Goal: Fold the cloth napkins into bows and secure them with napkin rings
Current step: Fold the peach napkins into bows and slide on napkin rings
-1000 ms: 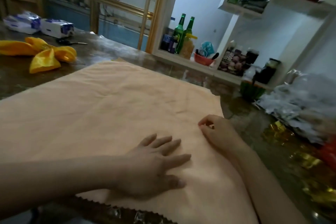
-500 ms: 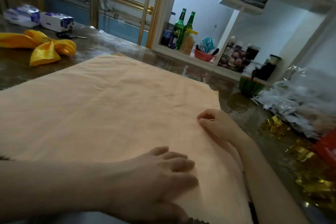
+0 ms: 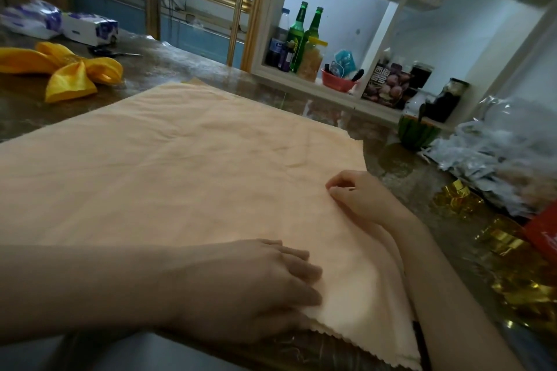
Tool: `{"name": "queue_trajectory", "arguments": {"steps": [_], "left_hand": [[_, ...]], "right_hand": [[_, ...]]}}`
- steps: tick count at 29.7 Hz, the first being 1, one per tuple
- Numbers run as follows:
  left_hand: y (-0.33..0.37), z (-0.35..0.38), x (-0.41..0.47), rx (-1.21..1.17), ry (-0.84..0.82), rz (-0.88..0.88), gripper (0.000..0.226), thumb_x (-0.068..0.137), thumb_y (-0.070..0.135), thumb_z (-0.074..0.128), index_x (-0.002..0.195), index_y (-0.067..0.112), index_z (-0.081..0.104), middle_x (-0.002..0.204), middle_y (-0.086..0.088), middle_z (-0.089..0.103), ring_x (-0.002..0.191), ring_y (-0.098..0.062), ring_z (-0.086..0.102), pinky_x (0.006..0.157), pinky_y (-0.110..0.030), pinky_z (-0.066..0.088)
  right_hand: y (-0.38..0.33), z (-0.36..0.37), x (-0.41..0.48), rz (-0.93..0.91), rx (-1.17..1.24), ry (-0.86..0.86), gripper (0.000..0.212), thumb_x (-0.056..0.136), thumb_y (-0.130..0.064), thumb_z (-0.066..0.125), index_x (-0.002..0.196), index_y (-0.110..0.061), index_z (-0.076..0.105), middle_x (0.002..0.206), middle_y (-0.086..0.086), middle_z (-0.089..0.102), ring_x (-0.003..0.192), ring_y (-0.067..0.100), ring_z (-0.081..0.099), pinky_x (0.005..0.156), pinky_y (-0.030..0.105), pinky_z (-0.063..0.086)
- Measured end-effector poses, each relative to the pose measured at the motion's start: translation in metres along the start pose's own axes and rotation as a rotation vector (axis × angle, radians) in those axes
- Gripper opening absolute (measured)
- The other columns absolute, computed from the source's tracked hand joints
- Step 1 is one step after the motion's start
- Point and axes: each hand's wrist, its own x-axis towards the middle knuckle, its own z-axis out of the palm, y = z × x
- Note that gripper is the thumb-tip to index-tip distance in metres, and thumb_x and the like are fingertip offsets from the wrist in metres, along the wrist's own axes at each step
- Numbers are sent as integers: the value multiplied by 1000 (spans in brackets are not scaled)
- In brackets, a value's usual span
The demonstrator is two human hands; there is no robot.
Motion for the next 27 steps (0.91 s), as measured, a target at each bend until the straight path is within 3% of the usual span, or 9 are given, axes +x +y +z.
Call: {"name": "queue_trajectory", "arguments": {"steps": [2, 4, 7, 9, 12, 16, 20, 23, 27], "left_hand": [[5, -2, -3, -103, 80, -95, 34, 99, 35, 36, 123, 24, 57, 133, 9, 52, 123, -2, 40, 107, -11, 25], [6, -5, -4, -215, 199, -326, 29, 99, 35, 32, 104, 26, 59, 105, 9, 60, 95, -3, 54, 86, -20, 43], [-12, -16, -4, -439, 460, -632, 30, 99, 32, 36, 80, 21, 56, 75, 4, 56, 68, -10, 52, 65, -26, 42], [-35, -28, -4, -632, 588, -784, 30, 99, 29, 41, 79, 16, 60, 78, -5, 60, 72, -18, 56, 71, -29, 45], [-69, -43, -12, -779, 705, -910, 32, 98, 28, 46, 72, 16, 60, 77, -8, 61, 69, -20, 56, 69, -28, 46], [-123, -55, -27, -243, 721, -917, 34, 99, 28, 43, 88, 4, 65, 90, -14, 64, 82, -27, 58, 72, -34, 43], [-171, -73, -54, 391, 677, -1048, 26, 99, 27, 41, 102, 7, 57, 97, -14, 62, 91, -34, 61, 63, -35, 42], [-180, -74, -64, 578, 573, -1155, 49, 93, 36, 50, 133, 9, 42, 125, -16, 51, 110, -32, 53, 84, -41, 48], [-141, -40, -37, 438, 351, -788, 62, 87, 65, 37, 134, 24, 43, 135, -2, 46, 121, -21, 46, 98, -35, 37]], "right_hand": [[0, -3, -1, 18, 28, -26, 15, 93, -14, 53, 94, -27, 62, 100, -10, 59, 95, 6, 53, 74, 16, 38], [-2, -10, -4, 42, 101, -43, 27, 92, -2, 46, 98, -21, 64, 101, -10, 59, 94, 4, 54, 71, 12, 38], [-2, -20, -11, 114, 376, -17, 37, 87, 7, 36, 99, -11, 66, 104, -2, 64, 94, 6, 57, 73, 16, 44], [-2, -21, -14, 104, 490, -6, 26, 94, -10, 40, 98, -14, 65, 107, 3, 65, 97, 11, 59, 82, 23, 47], [-4, -17, -13, 80, 478, -51, 50, 87, -58, 38, 105, -19, 65, 105, -6, 64, 98, 7, 58, 83, 22, 43], [-11, 3, -7, 29, 154, 13, 28, 86, -37, 64, 112, -32, 52, 111, -5, 58, 98, 4, 55, 84, 23, 47], [-19, 11, -5, -46, -246, 303, 68, 86, -31, 65, 143, -27, 28, 148, -3, 30, 135, 15, 28, 112, 31, 23], [-25, 19, -8, -146, -229, 280, 61, 88, -32, 62, 141, -27, 31, 146, -6, 32, 133, 9, 29, 110, 21, 20], [-36, 30, -7, -176, -90, 227, 44, 91, -26, 59, 132, -32, 43, 135, -10, 41, 108, -5, 35, 96, 10, 22]]}}
